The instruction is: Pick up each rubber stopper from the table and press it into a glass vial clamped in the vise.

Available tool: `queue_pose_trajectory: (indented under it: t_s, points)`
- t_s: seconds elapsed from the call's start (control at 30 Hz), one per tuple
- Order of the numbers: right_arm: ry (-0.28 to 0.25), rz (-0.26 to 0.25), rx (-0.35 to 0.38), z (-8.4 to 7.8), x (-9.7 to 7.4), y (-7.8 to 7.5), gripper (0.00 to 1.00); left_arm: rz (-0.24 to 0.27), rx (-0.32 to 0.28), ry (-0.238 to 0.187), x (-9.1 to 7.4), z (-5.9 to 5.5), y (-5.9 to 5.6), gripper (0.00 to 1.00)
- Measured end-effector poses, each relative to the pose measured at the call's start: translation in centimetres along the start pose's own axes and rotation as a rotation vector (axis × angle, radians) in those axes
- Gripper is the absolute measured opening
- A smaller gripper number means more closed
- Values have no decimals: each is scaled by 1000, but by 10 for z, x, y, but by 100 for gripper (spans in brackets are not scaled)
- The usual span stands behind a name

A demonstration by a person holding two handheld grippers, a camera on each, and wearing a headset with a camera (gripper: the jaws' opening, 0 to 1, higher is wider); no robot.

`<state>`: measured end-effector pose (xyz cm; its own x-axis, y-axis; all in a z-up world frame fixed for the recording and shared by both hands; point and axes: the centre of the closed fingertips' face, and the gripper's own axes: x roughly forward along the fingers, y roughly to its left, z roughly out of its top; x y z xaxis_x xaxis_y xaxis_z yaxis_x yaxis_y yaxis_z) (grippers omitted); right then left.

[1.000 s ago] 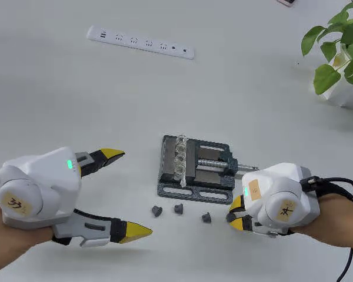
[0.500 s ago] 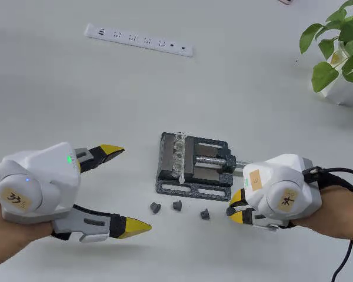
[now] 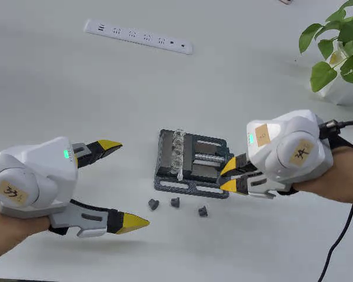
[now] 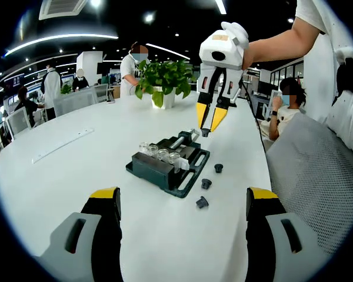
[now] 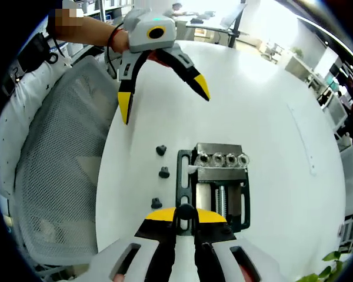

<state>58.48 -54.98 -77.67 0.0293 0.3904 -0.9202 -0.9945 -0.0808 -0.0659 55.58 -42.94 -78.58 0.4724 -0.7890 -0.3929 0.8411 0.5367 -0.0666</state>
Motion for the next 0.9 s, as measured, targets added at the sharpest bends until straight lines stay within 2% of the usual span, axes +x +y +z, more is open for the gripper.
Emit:
queue_pose_trajectory:
  t_s: [0.2,0.37,0.47,0.63,0.9]
  points:
    - [-40,-10,16,27,-6,-28,6,4,-4,-15,2,2,2,88]
    - [-64,-15,28,44,-5,-49,6,6,-15,-27,3,2,1,90]
    - [-61,-22,35,49,-1,-61,6,8,-22,-39,4,4,1,92]
    - [-57,-13,37,57,7,-71,6,8,-26,-48,3,5,1,94]
    - [-38,13,42,58,23,-79,6,10,-14,-58,2,8,2,98]
